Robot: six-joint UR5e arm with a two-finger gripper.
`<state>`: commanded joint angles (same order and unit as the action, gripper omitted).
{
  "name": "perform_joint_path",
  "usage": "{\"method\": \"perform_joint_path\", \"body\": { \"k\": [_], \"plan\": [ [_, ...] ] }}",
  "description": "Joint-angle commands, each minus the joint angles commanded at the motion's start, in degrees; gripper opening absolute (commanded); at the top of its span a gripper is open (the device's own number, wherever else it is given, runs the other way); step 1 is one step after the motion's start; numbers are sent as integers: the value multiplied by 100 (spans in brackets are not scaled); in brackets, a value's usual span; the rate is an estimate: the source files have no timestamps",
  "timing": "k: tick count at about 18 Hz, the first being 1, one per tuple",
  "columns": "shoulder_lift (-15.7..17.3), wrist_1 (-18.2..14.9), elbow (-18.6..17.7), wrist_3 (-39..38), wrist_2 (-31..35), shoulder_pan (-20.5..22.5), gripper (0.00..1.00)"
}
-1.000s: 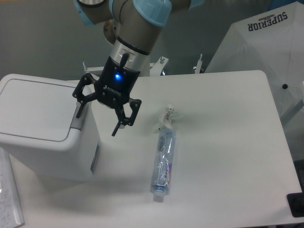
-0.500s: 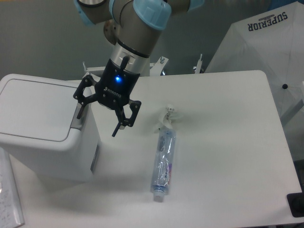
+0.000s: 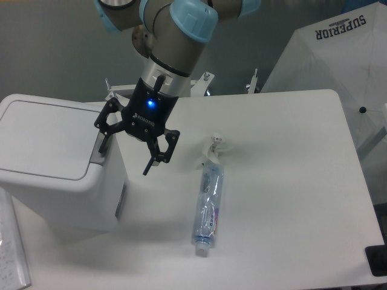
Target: Open the trash can
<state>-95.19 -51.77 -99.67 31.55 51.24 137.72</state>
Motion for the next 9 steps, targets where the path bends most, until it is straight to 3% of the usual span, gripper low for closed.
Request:
{"method": "perform_joint_path", "body": {
  "k": [9],
  "plan": [
    [17,-26,44,-9,0,0,100]
  ]
}}
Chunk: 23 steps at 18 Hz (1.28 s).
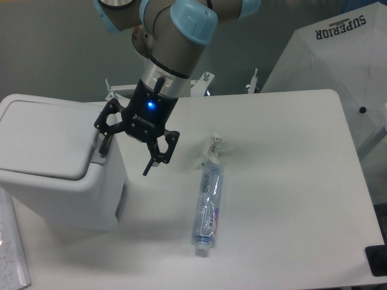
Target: Open the trash can
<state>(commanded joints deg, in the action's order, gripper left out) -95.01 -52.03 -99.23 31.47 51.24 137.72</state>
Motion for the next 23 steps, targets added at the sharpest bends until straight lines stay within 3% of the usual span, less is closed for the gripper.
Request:
{"method": "perform_joint_path", "body": {
  "k": [4,9,14,18,23],
  "plan": [
    [44,26,219,-18,-17,0,100],
    [-148,35,808,35,-9,26,100],
    [-307,35,1169,61,350,360,100],
    [-421,-18,1021,1007,703,869,100],
    [-861,-26,730,2485,817,1564,100]
  ]
}}
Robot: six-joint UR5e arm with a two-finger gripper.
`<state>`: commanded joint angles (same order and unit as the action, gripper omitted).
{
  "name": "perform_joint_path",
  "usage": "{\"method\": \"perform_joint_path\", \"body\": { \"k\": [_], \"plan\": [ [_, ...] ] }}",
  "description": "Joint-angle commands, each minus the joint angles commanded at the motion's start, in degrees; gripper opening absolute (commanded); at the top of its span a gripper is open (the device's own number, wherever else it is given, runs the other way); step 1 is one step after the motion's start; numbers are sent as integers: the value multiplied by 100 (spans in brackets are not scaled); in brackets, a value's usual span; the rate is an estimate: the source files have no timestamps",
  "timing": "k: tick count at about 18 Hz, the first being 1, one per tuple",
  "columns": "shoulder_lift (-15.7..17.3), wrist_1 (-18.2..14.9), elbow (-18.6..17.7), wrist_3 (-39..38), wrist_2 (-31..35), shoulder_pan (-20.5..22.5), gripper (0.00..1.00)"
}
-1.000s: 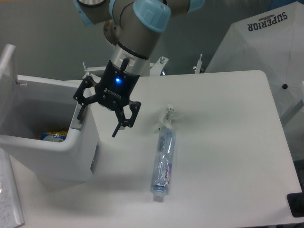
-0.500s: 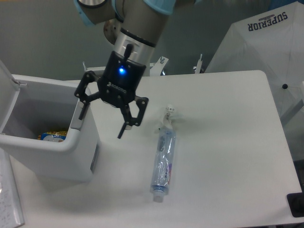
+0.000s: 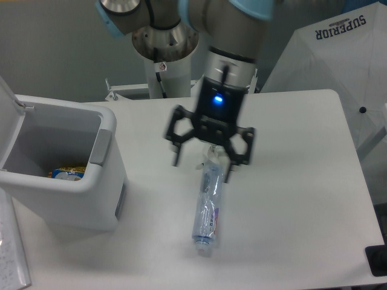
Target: Open the trash can
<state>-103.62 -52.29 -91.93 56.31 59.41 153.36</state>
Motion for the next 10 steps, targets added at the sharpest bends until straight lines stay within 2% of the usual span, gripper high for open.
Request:
{"method": "perform_joint_path", "body": {
  "k": [2,5,7,10],
  "plan": [
    [-184,-9,-79,614,446,80,100],
    [-518,-70,-53,1582,1474,89,100],
    [-589,-167,-70,1786,2011,45,100],
    [-589,-158,-210,1787,2171,18,100]
  ]
}}
